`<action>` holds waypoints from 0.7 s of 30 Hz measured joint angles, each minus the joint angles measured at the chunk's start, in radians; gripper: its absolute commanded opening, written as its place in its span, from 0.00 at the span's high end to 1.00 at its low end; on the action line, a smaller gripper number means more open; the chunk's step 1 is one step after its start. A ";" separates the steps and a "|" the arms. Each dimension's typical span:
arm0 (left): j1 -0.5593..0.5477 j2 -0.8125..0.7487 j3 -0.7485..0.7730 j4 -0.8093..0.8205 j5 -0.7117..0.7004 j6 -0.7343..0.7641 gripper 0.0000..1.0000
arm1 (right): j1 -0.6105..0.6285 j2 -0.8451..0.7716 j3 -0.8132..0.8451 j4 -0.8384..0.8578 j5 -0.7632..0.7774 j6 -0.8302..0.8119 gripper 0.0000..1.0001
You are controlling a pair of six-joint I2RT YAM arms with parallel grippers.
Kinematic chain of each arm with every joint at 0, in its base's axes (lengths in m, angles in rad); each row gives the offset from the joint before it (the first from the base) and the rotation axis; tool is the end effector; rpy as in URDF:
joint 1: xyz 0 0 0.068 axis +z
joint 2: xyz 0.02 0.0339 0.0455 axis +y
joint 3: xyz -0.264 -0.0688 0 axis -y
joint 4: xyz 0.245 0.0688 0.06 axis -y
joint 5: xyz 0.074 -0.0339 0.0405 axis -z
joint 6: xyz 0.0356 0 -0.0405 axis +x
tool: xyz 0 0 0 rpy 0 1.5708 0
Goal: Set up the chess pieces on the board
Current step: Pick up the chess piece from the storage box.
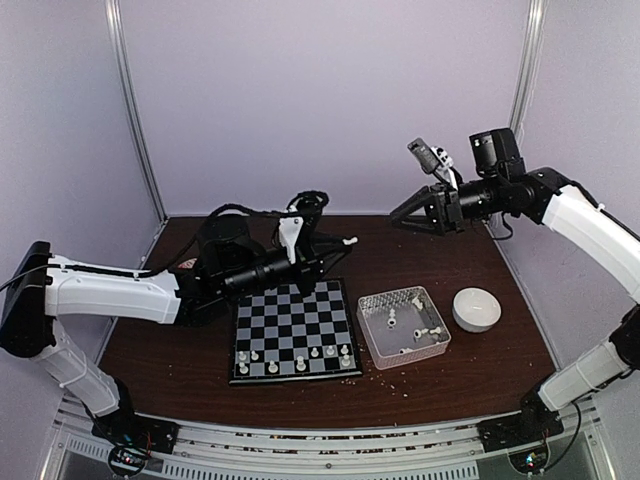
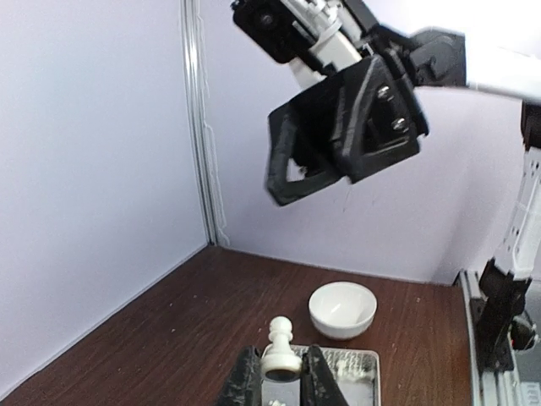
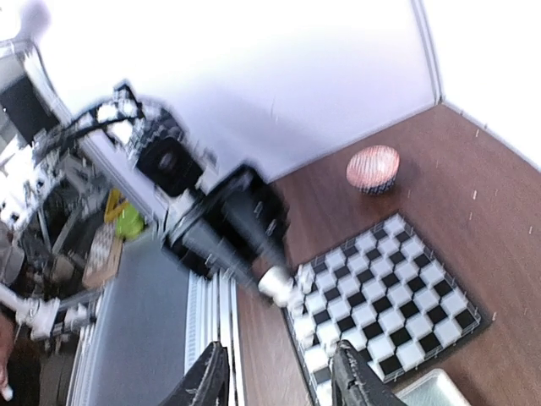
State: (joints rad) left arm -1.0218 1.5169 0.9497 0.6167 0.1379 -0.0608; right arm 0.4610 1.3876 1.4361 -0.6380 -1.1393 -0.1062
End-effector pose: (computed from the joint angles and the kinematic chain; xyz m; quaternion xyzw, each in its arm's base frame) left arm 0.1804 -0.3043 0.3015 0.3622 0.5868 -0.4131 0.5949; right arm 0.2432 0.1569 0.3955 -0.4518 0.6420 0.5383 0.3066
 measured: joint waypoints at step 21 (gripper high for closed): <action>0.007 0.018 -0.012 0.253 0.061 -0.231 0.95 | 0.117 0.125 0.012 0.254 -0.114 0.266 0.62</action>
State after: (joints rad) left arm -1.0149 1.5345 0.9375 0.8700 0.1986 -0.2916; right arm 0.5777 1.5127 1.4483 -0.3840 -1.2530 0.1596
